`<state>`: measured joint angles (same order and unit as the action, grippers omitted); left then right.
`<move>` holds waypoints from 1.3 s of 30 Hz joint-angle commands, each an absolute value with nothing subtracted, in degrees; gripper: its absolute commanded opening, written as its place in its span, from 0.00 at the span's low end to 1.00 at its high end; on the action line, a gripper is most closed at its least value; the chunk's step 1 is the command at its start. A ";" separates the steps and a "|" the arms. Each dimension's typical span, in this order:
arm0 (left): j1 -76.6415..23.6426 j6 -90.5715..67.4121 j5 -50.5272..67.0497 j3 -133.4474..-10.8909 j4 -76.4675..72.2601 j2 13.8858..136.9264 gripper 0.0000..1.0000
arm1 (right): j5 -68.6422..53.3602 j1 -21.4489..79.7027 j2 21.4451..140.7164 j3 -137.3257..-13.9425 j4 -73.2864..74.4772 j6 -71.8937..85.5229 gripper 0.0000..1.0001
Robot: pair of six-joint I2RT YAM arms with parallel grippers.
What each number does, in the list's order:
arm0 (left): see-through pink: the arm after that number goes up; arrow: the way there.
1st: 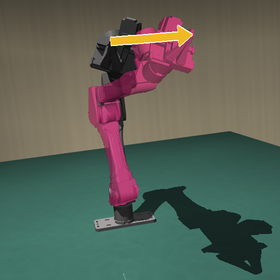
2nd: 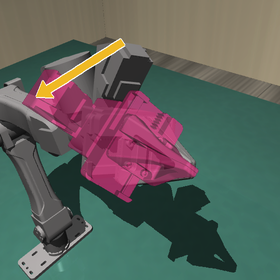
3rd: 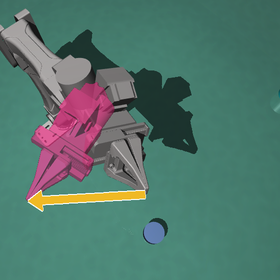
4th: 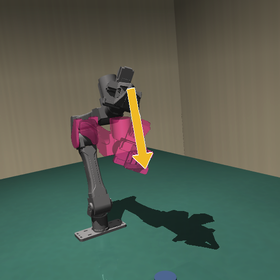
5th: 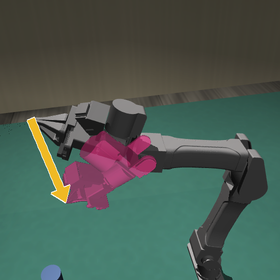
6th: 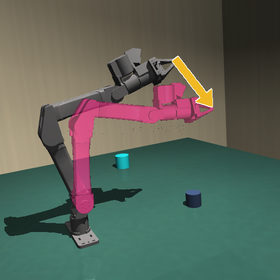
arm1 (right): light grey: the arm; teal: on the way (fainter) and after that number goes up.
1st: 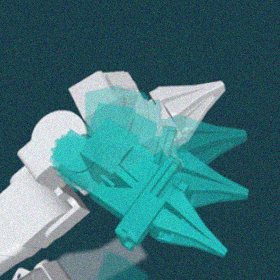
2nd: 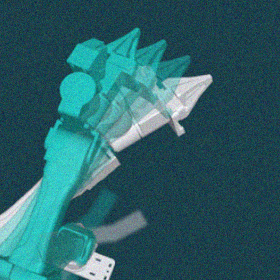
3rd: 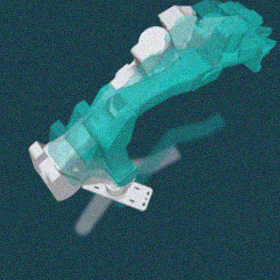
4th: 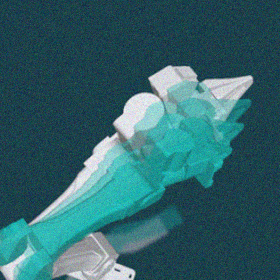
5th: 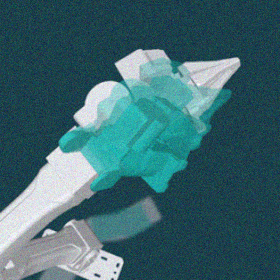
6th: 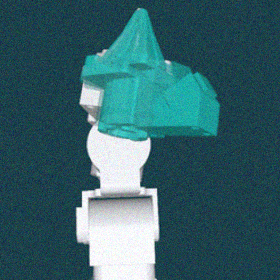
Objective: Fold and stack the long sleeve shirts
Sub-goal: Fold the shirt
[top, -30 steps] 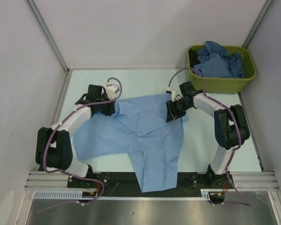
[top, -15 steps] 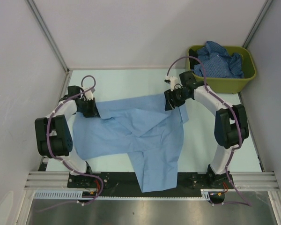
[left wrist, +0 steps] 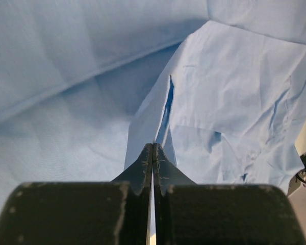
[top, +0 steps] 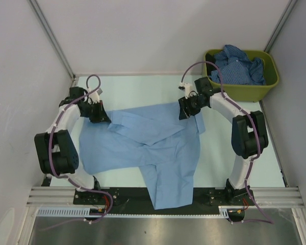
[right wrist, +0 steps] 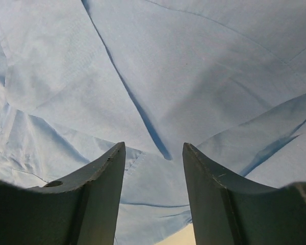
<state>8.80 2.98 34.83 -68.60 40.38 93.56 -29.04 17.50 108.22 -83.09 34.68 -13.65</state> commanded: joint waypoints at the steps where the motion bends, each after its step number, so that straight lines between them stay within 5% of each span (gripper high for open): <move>1: 9.58 2.03 36.74 -66.45 43.77 86.23 0.00 | -30.32 16.52 108.81 -86.74 32.78 -14.24 0.53; 18: 19.51 4.03 31.45 -67.06 34.62 92.99 0.00 | -28.57 18.72 108.37 -87.11 35.42 -15.64 0.49; 19: 18.21 5.09 33.64 -67.15 34.98 92.90 0.05 | -28.65 18.81 108.11 -86.14 35.33 -15.73 0.49; 20: 17.15 7.19 34.27 -67.06 35.24 92.64 0.28 | -28.83 18.90 108.11 -85.70 35.16 -15.91 0.49; 22: 13.55 9.57 33.76 -66.97 35.25 92.46 0.51 | -28.57 18.81 108.80 -85.78 35.07 -15.91 0.49; 25: 9.94 9.50 31.22 -67.06 34.54 93.86 0.62 | -28.30 18.63 110.21 -87.18 35.33 -15.73 0.49; 39: 7.56 10.72 28.38 -67.77 33.58 104.33 0.60 | -28.39 18.54 114.96 -87.89 34.72 -14.85 0.49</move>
